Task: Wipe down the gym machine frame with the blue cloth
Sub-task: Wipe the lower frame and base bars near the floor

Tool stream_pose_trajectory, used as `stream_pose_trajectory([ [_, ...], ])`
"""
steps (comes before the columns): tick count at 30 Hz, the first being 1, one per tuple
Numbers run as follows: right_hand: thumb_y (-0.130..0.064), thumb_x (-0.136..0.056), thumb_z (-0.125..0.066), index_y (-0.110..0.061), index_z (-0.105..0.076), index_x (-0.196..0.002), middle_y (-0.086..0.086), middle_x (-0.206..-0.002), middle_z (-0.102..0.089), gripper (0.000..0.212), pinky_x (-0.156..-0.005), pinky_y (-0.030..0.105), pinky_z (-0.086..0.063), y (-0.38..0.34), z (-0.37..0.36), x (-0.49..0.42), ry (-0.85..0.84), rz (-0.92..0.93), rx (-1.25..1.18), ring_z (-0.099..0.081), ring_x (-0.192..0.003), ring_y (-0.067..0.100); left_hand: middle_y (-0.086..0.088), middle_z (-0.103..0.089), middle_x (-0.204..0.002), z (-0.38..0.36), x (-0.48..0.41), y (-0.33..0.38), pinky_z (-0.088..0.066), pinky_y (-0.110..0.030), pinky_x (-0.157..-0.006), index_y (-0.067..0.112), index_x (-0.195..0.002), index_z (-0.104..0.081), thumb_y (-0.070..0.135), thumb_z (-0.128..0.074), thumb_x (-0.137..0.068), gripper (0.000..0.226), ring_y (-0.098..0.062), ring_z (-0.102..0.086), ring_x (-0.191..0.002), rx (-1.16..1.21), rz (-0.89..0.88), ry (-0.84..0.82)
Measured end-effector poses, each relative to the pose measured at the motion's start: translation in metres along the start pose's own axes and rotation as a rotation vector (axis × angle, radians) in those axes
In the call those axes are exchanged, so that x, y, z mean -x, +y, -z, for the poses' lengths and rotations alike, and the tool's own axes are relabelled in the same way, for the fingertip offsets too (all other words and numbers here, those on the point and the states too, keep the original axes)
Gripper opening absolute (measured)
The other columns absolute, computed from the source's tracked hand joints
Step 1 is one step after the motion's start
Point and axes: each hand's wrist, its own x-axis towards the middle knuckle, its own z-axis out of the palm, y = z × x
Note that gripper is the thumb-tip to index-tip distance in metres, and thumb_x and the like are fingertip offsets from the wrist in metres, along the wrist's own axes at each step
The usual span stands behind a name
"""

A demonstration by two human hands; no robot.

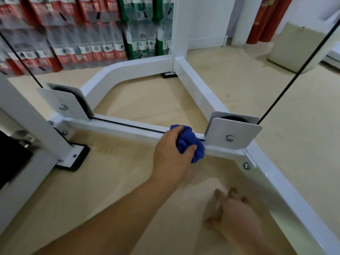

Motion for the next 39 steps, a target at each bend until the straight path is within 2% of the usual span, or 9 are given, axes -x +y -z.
stream_pose_trajectory([
  [4, -0.054, -0.068, -0.083, -0.042, -0.032, -0.141, 0.007, -0.154, -0.026, 0.090, -0.104, 0.048, -0.048, -0.014, 0.000, 0.005, 0.047, -0.048, -0.020, -0.036, -0.139, 0.040, 0.002, -0.034, -0.151, 0.024, -0.038, -0.014, -0.031, -0.036, -0.116, 0.027, -0.146, -0.047, 0.042, -0.059, -0.097, 0.053, -0.021, -0.027, -0.140, -0.784, -0.283, -0.259],
  [7, -0.052, -0.065, -0.083, -0.044, -0.029, -0.142, 0.006, -0.155, -0.022, 0.094, -0.108, 0.049, -0.045, -0.014, -0.001, 0.004, 0.037, -0.060, -0.039, -0.034, -0.141, 0.041, -0.001, -0.006, -0.169, 0.018, -0.041, -0.038, -0.010, -0.042, -0.126, 0.027, -0.160, -0.016, 0.042, -0.044, -0.104, 0.064, -0.028, 0.001, -0.155, -1.036, -0.380, -0.459],
  [11, -0.049, -0.069, -0.081, -0.040, -0.022, -0.152, 0.008, -0.161, -0.009, 0.103, -0.118, 0.048, -0.034, -0.025, 0.004, 0.003, 0.021, -0.057, -0.026, -0.019, -0.150, 0.039, 0.005, -0.007, -0.170, 0.039, -0.055, -0.047, -0.002, -0.038, -0.126, 0.032, -0.161, -0.013, 0.036, -0.043, -0.105, 0.063, -0.021, 0.001, -0.156, -1.005, -0.485, -0.501],
  [14, -0.045, -0.082, -0.076, -0.043, -0.010, -0.159, 0.004, -0.170, 0.009, 0.102, -0.124, 0.038, -0.023, -0.067, 0.010, 0.002, 0.010, 0.159, -0.053, -0.005, -0.157, 0.027, 0.005, -0.007, -0.170, 0.078, -0.068, -0.060, 0.001, -0.036, -0.127, 0.030, -0.161, -0.016, 0.038, -0.040, -0.106, 0.061, -0.016, 0.001, -0.156, -0.958, -0.408, -0.472],
  [19, -0.059, -0.070, -0.083, -0.052, -0.008, -0.158, -0.012, -0.170, 0.007, 0.115, -0.124, 0.038, -0.023, -0.159, 0.009, -0.008, 0.040, 0.385, -0.094, 0.000, -0.158, 0.016, 0.003, -0.003, -0.171, 0.165, -0.090, -0.095, 0.001, -0.037, -0.127, 0.028, -0.162, -0.011, 0.042, -0.032, -0.105, 0.062, -0.016, 0.005, -0.156, -1.024, -0.211, -0.310],
  [25, -0.057, -0.061, -0.087, -0.043, -0.002, -0.159, -0.005, -0.168, 0.016, 0.131, -0.116, 0.061, -0.032, -0.199, -0.008, -0.020, -0.031, 0.308, 0.129, 0.008, -0.156, 0.033, -0.003, -0.013, -0.170, 0.131, -0.081, -0.094, -0.002, -0.044, -0.127, 0.019, -0.160, -0.020, 0.039, -0.021, -0.093, 0.070, -0.025, -0.001, -0.156, -0.995, -0.274, -0.314],
  [29, -0.055, -0.079, -0.076, -0.046, 0.003, -0.159, -0.006, -0.169, 0.020, 0.112, -0.115, 0.064, -0.030, -0.203, -0.004, -0.029, -0.089, 0.279, 0.110, 0.011, -0.156, 0.031, 0.008, -0.012, -0.169, 0.149, -0.086, -0.087, 0.006, -0.031, -0.126, 0.030, -0.161, -0.019, 0.034, -0.032, -0.095, 0.067, -0.014, -0.002, -0.156, -0.918, -0.443, -0.491],
  [36, -0.053, -0.078, -0.076, -0.047, -0.001, -0.158, -0.007, -0.169, 0.020, 0.110, -0.118, 0.063, -0.026, -0.201, -0.008, -0.032, -0.101, 0.256, 0.115, 0.011, -0.156, 0.031, -0.003, -0.015, -0.169, 0.185, -0.098, -0.104, 0.001, -0.036, -0.127, 0.020, -0.160, -0.026, 0.042, -0.014, -0.089, 0.076, -0.020, -0.004, -0.156, -0.969, -0.150, -0.212],
  [39, -0.054, -0.081, -0.071, -0.044, -0.002, -0.159, -0.005, -0.170, 0.013, 0.105, -0.122, 0.055, -0.023, -0.198, -0.011, -0.024, 0.030, 0.274, -0.020, 0.006, -0.157, 0.031, -0.009, -0.022, -0.166, 0.126, -0.076, -0.080, -0.005, -0.044, -0.126, 0.014, -0.157, -0.029, 0.042, -0.017, -0.091, 0.073, -0.030, -0.010, -0.154, -0.972, -0.265, -0.258],
])
